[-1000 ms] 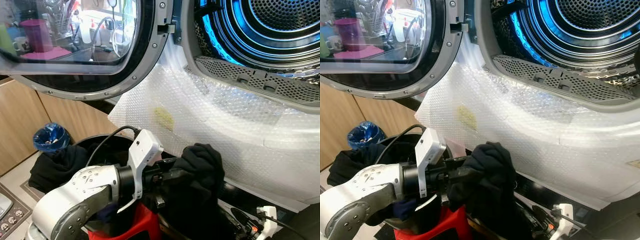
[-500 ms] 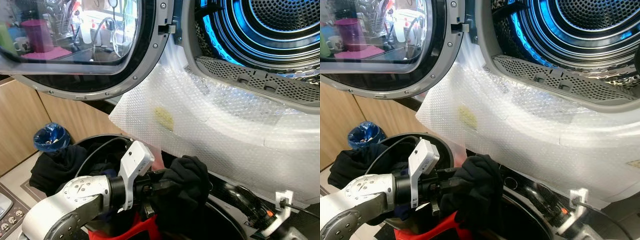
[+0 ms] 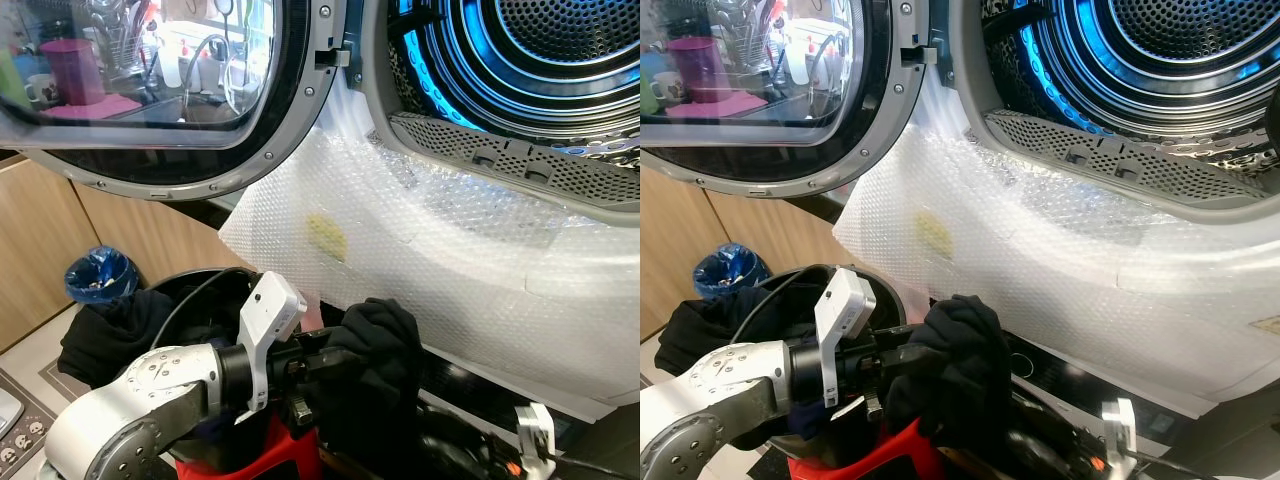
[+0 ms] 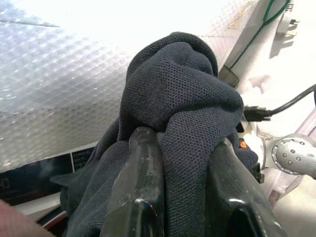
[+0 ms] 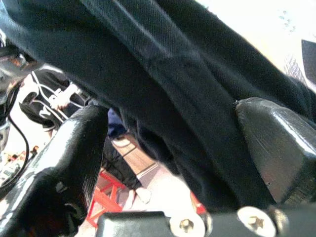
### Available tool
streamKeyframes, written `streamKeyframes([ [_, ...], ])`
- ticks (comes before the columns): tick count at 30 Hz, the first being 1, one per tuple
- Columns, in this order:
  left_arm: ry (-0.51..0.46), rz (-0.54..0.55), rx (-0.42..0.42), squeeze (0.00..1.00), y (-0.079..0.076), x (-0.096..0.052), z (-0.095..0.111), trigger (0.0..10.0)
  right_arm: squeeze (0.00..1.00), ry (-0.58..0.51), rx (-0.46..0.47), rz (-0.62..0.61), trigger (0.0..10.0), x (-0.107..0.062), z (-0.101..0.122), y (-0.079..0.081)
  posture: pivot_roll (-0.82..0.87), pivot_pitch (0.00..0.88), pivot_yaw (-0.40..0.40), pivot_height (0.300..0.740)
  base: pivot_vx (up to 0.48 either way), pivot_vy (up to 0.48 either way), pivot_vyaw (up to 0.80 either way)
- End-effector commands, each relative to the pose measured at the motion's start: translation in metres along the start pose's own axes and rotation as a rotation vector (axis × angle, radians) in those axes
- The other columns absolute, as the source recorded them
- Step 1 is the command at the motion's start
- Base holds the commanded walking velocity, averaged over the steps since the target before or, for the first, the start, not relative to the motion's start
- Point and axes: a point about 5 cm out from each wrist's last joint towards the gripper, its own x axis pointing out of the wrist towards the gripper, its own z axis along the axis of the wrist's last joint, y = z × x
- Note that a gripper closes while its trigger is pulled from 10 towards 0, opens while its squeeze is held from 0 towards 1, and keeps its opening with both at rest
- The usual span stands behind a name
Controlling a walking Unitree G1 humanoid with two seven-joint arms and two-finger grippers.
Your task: Clothes washing
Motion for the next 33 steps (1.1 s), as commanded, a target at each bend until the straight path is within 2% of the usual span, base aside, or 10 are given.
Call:
streamKeyframes([
  [1, -0.021, -0.027, 0.017, 0.00, -0.003, 0.003, 0.006, 0.0, 1.00, -0.035, -0.034, 0.026, 10.0, 0.008, 0.010, 0.003, 0.01, 0.102, -0.031, 0.740, 0.000, 0.000, 0.00],
  [13, -0.041, -0.019, 0.009, 0.00, 0.000, 0.011, 0.007, 0.0, 1.00, -0.010, 0.006, 0.137, 10.0, 0.031, -0.002, 0.025, 0.01, 0.102, -0.043, 0.740, 0.000, 0.000, 0.00],
  [15, -0.045, -0.017, 0.009, 0.00, 0.000, 0.012, 0.007, 0.0, 1.00, 0.016, 0.008, 0.138, 10.0, 0.032, -0.006, 0.026, 0.00, 0.103, -0.043, 0.740, 0.000, 0.000, 0.00],
  [18, -0.060, -0.014, 0.006, 0.00, 0.000, 0.015, 0.009, 0.0, 1.00, 0.136, 0.008, 0.148, 10.0, 0.034, -0.023, 0.028, 0.00, 0.104, -0.044, 0.740, 0.000, 0.000, 0.00],
  [20, -0.063, -0.014, 0.004, 0.00, 0.000, 0.015, 0.009, 0.0, 1.00, 0.160, 0.009, 0.154, 10.0, 0.035, -0.028, 0.030, 0.00, 0.104, -0.044, 0.740, 0.000, 0.000, 0.00],
  [23, -0.069, -0.021, -0.008, 0.00, -0.002, 0.017, 0.009, 0.0, 1.00, 0.163, -0.013, 0.122, 10.0, 0.043, -0.034, 0.029, 0.00, 0.106, -0.045, 0.740, 0.000, 0.000, 0.00],
  [24, -0.072, -0.026, -0.015, 0.00, -0.004, 0.018, 0.008, 0.0, 1.00, 0.145, -0.038, 0.069, 10.0, 0.050, -0.034, 0.025, 0.01, 0.106, -0.045, 0.740, 0.000, 0.000, 0.00],
  [33, -0.080, -0.028, -0.032, 0.00, -0.006, 0.020, 0.008, 0.0, 1.00, 0.052, -0.153, -0.120, 10.0, 0.065, -0.027, 0.010, 0.01, 0.106, -0.046, 0.740, 0.000, 0.000, 0.00],
])
